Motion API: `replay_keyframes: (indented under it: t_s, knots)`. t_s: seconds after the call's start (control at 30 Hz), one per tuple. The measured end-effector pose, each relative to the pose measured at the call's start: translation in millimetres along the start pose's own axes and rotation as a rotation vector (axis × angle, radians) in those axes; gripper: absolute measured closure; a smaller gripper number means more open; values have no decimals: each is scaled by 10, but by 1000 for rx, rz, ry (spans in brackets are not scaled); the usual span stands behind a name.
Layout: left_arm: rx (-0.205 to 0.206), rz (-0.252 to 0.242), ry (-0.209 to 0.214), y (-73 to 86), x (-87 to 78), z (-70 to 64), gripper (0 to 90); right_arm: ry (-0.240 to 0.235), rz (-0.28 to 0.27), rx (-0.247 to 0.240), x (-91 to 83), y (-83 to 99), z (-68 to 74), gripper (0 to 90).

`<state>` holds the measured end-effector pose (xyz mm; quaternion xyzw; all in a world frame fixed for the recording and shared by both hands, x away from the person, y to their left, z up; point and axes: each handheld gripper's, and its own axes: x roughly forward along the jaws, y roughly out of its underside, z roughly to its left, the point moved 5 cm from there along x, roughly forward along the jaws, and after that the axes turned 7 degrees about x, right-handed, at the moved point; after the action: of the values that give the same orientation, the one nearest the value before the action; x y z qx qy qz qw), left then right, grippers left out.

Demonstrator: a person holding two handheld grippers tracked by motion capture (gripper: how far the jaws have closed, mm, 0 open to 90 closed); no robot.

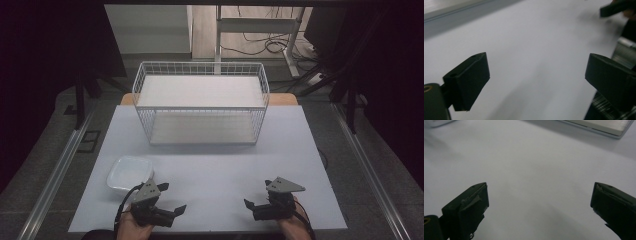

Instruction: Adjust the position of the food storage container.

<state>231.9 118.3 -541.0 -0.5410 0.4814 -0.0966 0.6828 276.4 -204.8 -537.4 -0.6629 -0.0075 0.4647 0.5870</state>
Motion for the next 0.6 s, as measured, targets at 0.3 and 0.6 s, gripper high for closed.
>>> replay_keyframes:
  t_s: [0.3,0.6]
  knots:
    - [-48,17,28,16,21,84,26,14,-24,20,41,-23,15,0]
    - [-33,22,6,-21,-29,178,135,54,6,12,40,-17,-9,0]
